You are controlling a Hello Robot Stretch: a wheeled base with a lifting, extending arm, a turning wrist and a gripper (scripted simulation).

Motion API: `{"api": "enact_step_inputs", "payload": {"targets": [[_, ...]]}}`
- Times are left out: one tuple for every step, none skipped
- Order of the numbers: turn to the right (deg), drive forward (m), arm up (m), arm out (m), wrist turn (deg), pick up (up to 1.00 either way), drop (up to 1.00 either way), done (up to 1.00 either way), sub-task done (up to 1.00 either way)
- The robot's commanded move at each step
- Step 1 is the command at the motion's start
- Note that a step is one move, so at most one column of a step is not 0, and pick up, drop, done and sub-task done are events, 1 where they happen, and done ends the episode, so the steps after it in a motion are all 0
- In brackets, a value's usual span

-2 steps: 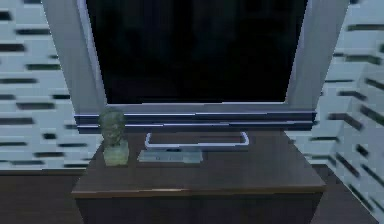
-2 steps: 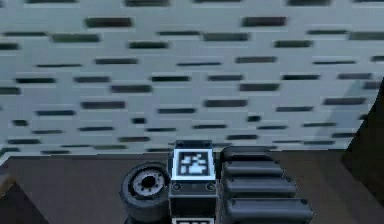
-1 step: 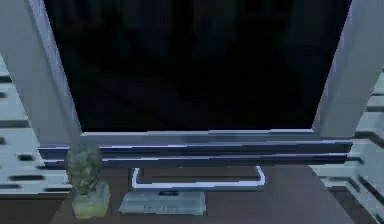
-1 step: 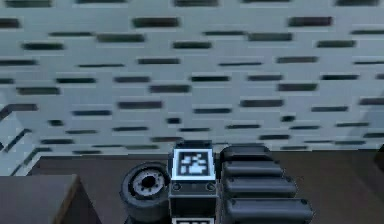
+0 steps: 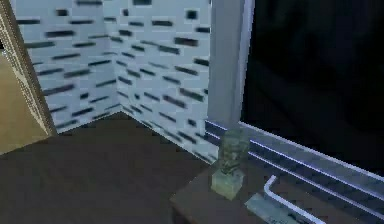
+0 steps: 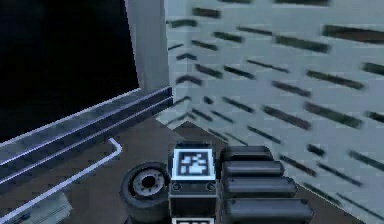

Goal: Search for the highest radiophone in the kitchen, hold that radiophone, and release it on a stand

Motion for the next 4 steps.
{"api": "enact_step_inputs", "payload": {"targets": [[-36.0,0.00,0.00,0.00,0.0,0.00,0.00,0.00,0.00],[0.0,0.00,0.00,0.48,0.0,0.00,0.00,0.00,0.00],[0.0,0.00,0.00,0.00,45.0,0.00,0.00,0.00,0.00],[0.0,0.00,0.00,0.00,45.0,0.00,0.00,0.00,0.00]]}}
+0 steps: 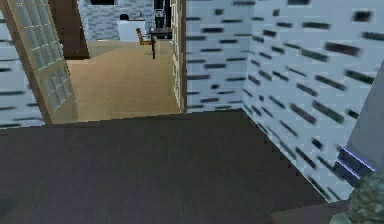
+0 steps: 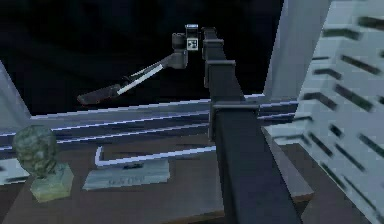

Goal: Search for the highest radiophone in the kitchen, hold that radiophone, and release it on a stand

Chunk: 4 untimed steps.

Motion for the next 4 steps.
{"api": "enact_step_inputs", "payload": {"targets": [[0.0,0.00,0.00,0.00,45.0,0.00,0.00,0.00,0.00],[0.0,0.00,0.00,0.00,0.0,0.00,1.00,0.00,0.00],[0.0,0.00,0.00,-0.10,0.0,0.00,0.00,0.00,0.00],[0.0,0.00,0.00,0.00,0.0,0.00,0.00,1.00,0.00]]}}
